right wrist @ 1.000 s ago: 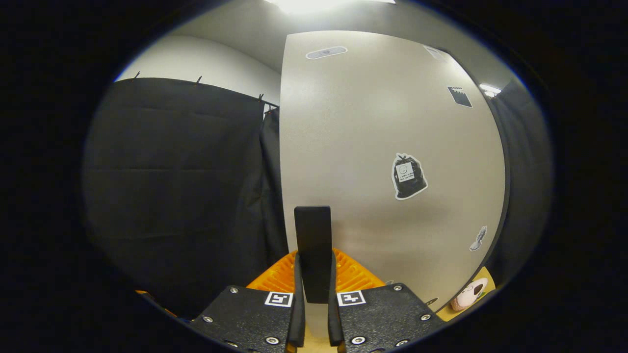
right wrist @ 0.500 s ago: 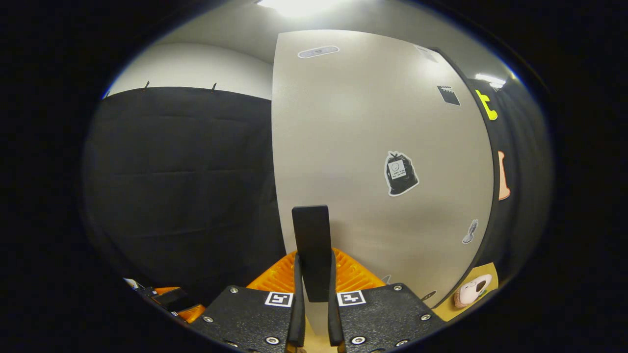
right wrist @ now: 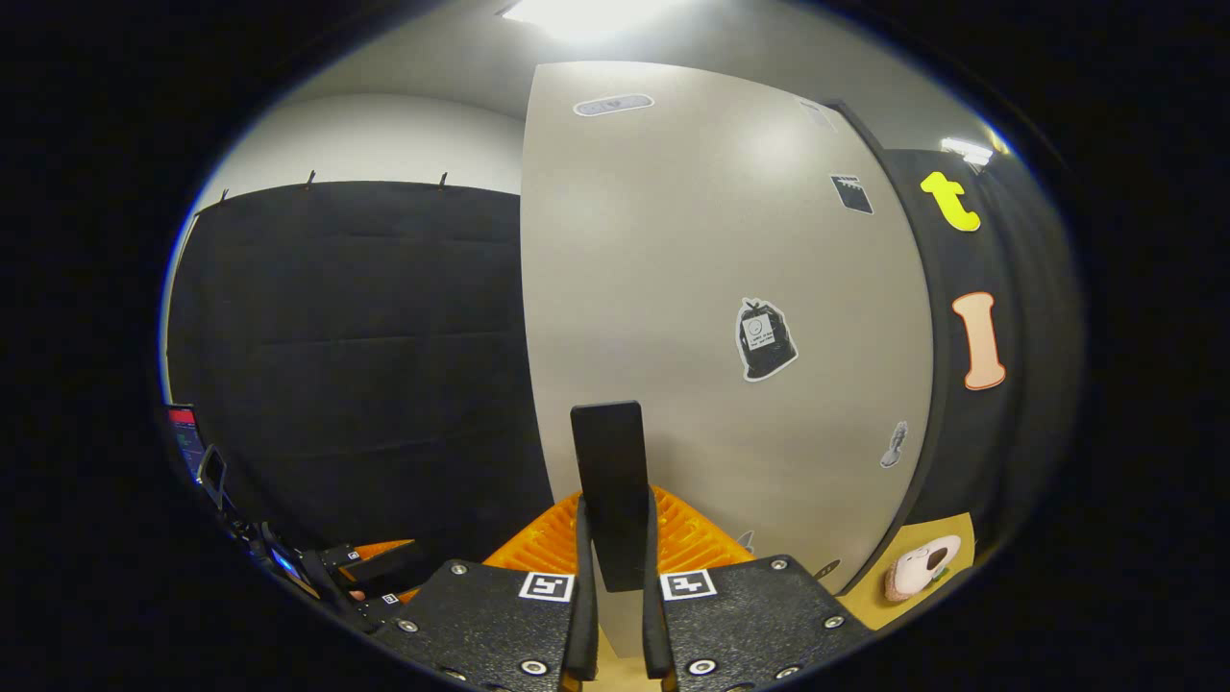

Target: Open the cabinet door with the right hand, grasp the bottle in the cabinet with the left hand and place it on the coaster, then close the cabinet door with the right hand.

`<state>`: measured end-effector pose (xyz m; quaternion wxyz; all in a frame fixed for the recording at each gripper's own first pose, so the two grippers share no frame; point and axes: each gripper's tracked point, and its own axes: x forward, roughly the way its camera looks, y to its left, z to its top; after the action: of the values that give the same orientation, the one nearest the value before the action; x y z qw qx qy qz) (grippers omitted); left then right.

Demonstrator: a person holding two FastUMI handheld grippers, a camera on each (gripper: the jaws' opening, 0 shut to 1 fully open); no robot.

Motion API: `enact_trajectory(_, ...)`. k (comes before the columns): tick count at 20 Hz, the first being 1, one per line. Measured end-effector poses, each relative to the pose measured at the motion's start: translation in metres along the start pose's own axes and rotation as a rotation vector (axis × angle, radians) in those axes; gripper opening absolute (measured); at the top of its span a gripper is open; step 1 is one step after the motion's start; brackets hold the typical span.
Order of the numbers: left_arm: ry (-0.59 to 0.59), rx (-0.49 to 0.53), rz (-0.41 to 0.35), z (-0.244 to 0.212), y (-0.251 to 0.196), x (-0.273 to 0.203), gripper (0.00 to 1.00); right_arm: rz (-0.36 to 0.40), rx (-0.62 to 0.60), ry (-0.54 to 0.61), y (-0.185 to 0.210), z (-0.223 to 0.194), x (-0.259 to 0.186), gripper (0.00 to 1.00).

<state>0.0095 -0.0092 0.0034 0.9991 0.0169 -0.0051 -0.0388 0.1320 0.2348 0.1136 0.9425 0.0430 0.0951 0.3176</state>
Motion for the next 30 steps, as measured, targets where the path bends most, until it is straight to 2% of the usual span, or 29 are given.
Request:
enact_trajectory(9, -0.001, -0.016, -0.077, 0.001, -0.057, 0.012, 0.89, 0.017, -0.002, -0.011, -0.010, 0.001, -0.017, 0.18)
enact_trajectory(12, -0.003, -0.026, -0.102, 0.003, -0.078, 0.014, 0.92, 0.011, 0.001, -0.014, -0.013, 0.002, -0.024, 0.18)
enact_trajectory(18, -0.006, -0.051, -0.149, 0.005, -0.121, 0.016, 0.92, -0.043, -0.014, -0.017, -0.025, 0.001, -0.036, 0.17)
enact_trajectory(23, -0.007, -0.063, -0.184, 0.006, -0.159, 0.014, 0.92, -0.069, 0.031, -0.028, -0.030, 0.002, -0.041, 0.13)
enact_trajectory(25, -0.005, -0.070, -0.192, 0.006, -0.171, 0.011, 0.89, -0.073, 0.041, -0.030, -0.033, 0.002, -0.043, 0.13)
enact_trajectory(26, -0.005, -0.070, -0.195, 0.006, -0.177, 0.009, 0.92, -0.076, 0.043, -0.034, -0.034, 0.003, -0.044, 0.13)
enact_trajectory(30, -0.008, -0.050, -0.190, 0.008, -0.193, 0.002, 0.92, -0.090, 0.054, -0.044, -0.040, 0.003, -0.048, 0.13)
